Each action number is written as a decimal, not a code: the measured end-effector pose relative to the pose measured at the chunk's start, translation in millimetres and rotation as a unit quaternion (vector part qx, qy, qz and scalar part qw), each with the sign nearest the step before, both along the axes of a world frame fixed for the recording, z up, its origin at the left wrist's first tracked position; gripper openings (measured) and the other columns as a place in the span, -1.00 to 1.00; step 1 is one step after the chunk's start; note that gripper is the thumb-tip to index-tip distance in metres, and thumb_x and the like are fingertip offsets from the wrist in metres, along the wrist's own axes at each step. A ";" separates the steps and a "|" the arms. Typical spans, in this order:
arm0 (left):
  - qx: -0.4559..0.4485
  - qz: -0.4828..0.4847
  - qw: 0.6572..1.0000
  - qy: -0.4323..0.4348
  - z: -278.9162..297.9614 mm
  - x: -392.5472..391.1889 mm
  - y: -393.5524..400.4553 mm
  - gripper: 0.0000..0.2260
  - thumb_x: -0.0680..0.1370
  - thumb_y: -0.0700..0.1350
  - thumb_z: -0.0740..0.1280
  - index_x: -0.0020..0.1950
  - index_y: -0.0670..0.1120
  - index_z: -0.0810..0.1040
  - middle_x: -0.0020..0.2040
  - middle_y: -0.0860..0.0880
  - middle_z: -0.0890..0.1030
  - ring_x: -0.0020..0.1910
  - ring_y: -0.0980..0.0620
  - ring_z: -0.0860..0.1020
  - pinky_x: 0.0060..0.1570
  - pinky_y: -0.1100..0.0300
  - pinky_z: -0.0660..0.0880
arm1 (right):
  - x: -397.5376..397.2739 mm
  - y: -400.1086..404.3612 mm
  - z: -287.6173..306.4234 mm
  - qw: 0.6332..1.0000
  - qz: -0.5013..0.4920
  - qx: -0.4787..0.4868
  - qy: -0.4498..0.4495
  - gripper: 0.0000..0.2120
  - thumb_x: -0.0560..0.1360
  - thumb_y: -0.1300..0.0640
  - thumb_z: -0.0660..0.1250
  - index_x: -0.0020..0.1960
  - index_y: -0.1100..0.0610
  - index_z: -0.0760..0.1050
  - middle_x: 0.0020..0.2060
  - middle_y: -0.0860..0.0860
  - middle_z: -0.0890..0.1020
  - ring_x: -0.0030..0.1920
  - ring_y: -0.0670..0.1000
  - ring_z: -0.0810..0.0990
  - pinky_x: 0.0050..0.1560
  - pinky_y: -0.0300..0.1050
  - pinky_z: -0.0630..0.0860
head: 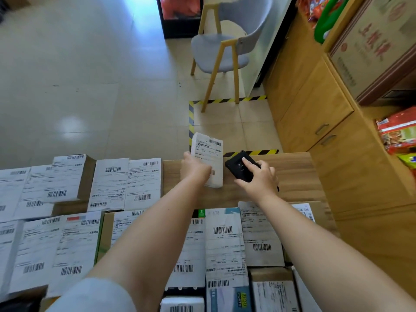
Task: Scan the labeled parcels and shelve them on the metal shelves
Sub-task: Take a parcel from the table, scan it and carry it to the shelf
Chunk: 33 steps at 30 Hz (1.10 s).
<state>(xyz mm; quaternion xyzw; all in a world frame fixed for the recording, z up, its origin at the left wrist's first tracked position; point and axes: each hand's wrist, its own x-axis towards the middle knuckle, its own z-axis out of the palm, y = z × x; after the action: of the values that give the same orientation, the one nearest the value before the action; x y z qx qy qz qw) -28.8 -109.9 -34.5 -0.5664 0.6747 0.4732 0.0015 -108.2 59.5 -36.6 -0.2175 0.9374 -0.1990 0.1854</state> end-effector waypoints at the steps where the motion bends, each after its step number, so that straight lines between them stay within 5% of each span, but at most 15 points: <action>1: 0.041 0.033 0.998 0.031 6.3 4.1 -7.4 -0.57 0.50 -0.22 0.45 0.29 -0.10 0.35 0.18 -0.06 0.55 0.19 -0.11 0.57 0.01 0.08 0.56 | 1.5 0.2 4.2 1.000 -0.002 -0.003 -0.003 -0.37 0.44 -0.14 0.43 0.46 -0.24 0.30 0.33 0.01 0.37 0.28 0.11 0.29 0.31 0.05 0.28; 4: 0.148 0.108 0.976 0.122 25.1 28.5 -38.3 -0.67 0.50 -0.31 0.43 0.23 -0.15 0.49 0.16 -0.07 0.63 0.07 -0.09 0.63 0.03 0.04 0.61 | 9.7 -4.7 23.1 0.999 -0.013 -0.035 -0.026 -0.38 0.42 -0.14 0.44 0.44 -0.24 0.34 0.29 -0.01 0.41 0.26 0.10 0.32 0.29 0.03 0.32; 7: 0.194 0.137 0.947 0.217 56.3 60.4 -67.1 -0.52 0.47 -0.39 0.44 0.34 -0.11 0.47 0.17 -0.13 0.65 -0.02 -0.09 0.66 -0.22 0.00 0.62 | 25.4 -18.7 52.0 0.996 0.000 -0.073 -0.049 -0.39 0.40 -0.14 0.45 0.42 -0.27 0.36 0.27 -0.03 0.42 0.26 0.06 0.31 0.30 0.04 0.35; 16: 0.116 0.134 0.938 0.298 138.2 149.6 -115.6 -0.47 0.43 -0.37 0.50 0.26 0.01 0.41 0.14 -0.10 0.61 0.05 -0.13 0.64 -0.21 0.01 0.62 | 129.0 -90.1 149.0 0.987 0.159 -0.010 0.032 -0.44 0.50 -0.18 0.35 0.47 -0.27 0.29 0.31 0.01 0.36 0.28 0.10 0.27 0.32 0.03 0.25; 23: 0.043 0.145 0.932 0.328 158.0 229.0 -144.9 -0.55 0.39 -0.35 0.55 0.12 0.02 0.48 0.05 -0.06 0.63 0.00 -0.11 0.65 0.01 -0.08 0.64 | 218.9 -134.5 177.9 0.981 0.168 0.040 0.083 -0.42 0.48 -0.18 0.29 0.48 -0.26 0.25 0.26 0.06 0.38 0.27 0.15 0.28 0.25 0.11 0.29; 28: 0.030 0.152 0.926 0.345 172.5 273.8 -154.1 -0.58 0.39 -0.35 0.54 0.04 0.05 0.46 0.05 -0.08 0.65 0.00 -0.10 0.65 -0.04 -0.06 0.64 | 255.3 -155.5 192.0 0.980 0.181 0.036 0.079 -0.42 0.48 -0.19 0.27 0.47 -0.26 0.25 0.27 0.07 0.35 0.28 0.16 0.26 0.22 0.14 0.29; 33: 0.009 0.185 0.918 0.350 180.6 315.7 -150.4 -0.51 0.40 -0.34 0.54 0.22 -0.04 0.47 0.07 -0.08 0.63 0.05 -0.11 0.62 -0.08 -0.05 0.63 | 283.3 -158.7 202.4 0.972 0.217 0.032 0.089 -0.46 0.47 -0.18 0.29 0.44 -0.25 0.31 0.26 0.06 0.38 0.28 0.17 0.27 0.21 0.13 0.27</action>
<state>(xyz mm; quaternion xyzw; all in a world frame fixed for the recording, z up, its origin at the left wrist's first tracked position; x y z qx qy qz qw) 286.8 -260.3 146.1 -0.4795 0.5107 0.6393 -0.3171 175.2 -99.3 165.8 -0.4262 0.8866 -0.1042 0.1465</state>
